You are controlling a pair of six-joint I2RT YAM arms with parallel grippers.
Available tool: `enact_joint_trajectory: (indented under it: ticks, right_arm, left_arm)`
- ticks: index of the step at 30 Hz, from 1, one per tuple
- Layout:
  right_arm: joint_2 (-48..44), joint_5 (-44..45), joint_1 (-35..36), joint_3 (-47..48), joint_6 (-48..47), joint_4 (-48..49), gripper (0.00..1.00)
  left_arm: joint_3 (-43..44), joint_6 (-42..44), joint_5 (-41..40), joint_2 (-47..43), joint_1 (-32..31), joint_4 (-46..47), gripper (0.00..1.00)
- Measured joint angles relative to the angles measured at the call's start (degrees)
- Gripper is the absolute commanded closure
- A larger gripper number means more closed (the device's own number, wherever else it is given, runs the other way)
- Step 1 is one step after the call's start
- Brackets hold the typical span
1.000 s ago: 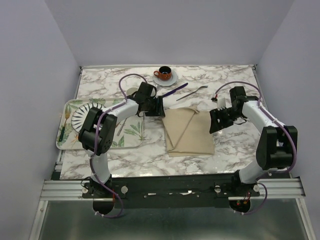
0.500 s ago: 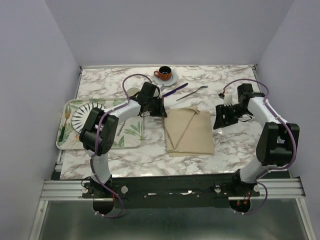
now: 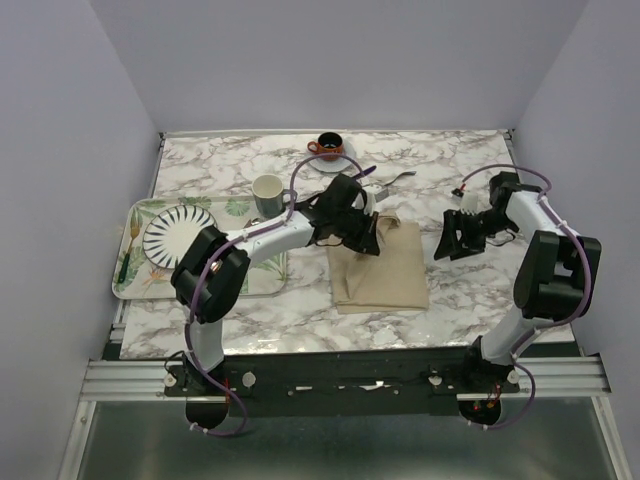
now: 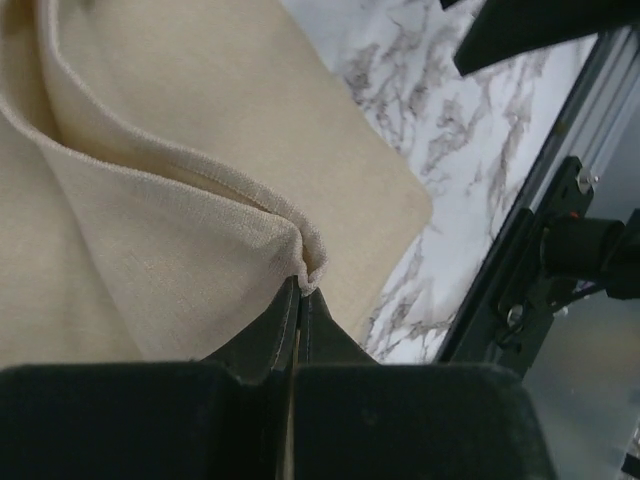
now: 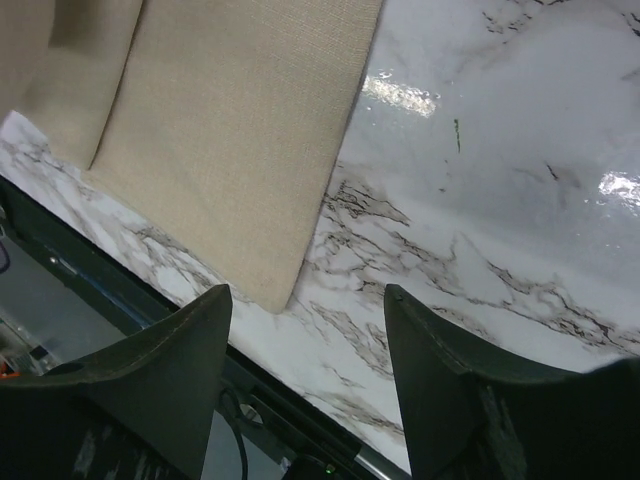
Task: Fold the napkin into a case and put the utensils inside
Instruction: Smooth out the lower triangle-folded napkin at the center of the board.
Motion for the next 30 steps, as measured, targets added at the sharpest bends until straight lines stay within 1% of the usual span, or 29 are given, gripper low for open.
enact_joint_trajectory:
  ticks: [3,7,8,9,12,18,19,20,21,23,24,25,27,29,30]
  right_arm:
    - [0.6,-0.7,-1.4,0.5,0.0,-0.7,0.29]
    - [1.3,-0.9,-2.5,0.6,0.0,-1.2,0.29]
    - [1.7,-1.0,-2.6,0.6,0.0,-1.3,0.29]
    - [2.0,-1.0,-2.8,0.6,0.0,-1.4,0.29]
    - [2.6,-1.2,-2.9,0.6,0.0,-1.7,0.29]
    - [3.7,-2.1,-3.0,0.6,0.1,-1.9,0.29]
    - [4.0,-2.2,-3.0,0.6,0.2,-2.0,0.29]
    - [4.2,-2.4,-3.0,0.6,0.2,-2.0,0.29]
    - [4.5,-2.5,-3.0,0.6,0.4,-2.0,0.29]
    - [4.7,-2.5,-3.0,0.6,0.4,-2.0,0.3]
    - [4.7,-2.6,-3.0,0.6,0.4,-2.1,0.3]
    - [4.7,-2.6,-3.0,0.6,0.4,-2.1,0.3]
    - [4.7,-2.5,-3.0,0.4,0.4,-2.1,0.34]
    - [4.7,-2.6,-3.0,0.0,0.4,-2.1,0.39]
    - [4.7,-2.5,-3.0,-0.2,0.4,-2.1,0.4]
  left_arm:
    - [1.1,0.6,1.2,0.1,-2.9,-0.4,1.0]
    - [3.5,0.8,2.1,1.5,-5.0,-0.5,1.0]
    - [4.2,0.8,2.3,2.3,-5.8,-0.5,0.99]
    - [4.9,0.8,2.3,3.1,-6.3,-0.4,0.96]
    - [6.1,0.7,2.5,5.3,-7.5,-0.4,0.9]
    - [9.1,-1.5,3.1,9.2,-10.1,-0.3,0.9]
    - [10.2,-2.1,3.2,10.2,-10.8,-0.2,0.89]
    - [11.0,-2.4,3.3,10.9,-11.3,-0.1,0.85]
    - [11.8,-2.9,3.3,11.6,-12.0,0.1,0.75]
    - [12.7,-3.7,3.5,12.5,-12.8,0.3,0.64]
    - [12.9,-4.2,3.7,12.9,-12.9,0.3,0.54]
    - [12.9,-4.4,4.0,13.2,-13.2,0.4,0.5]
    - [12.6,-4.6,4.8,13.2,-13.5,0.1,0.44]
    - [12.1,-4.2,5.3,12.9,-13.3,0.3,0.44]
    - [11.6,-4.0,5.6,12.5,-13.0,0.0,0.44]
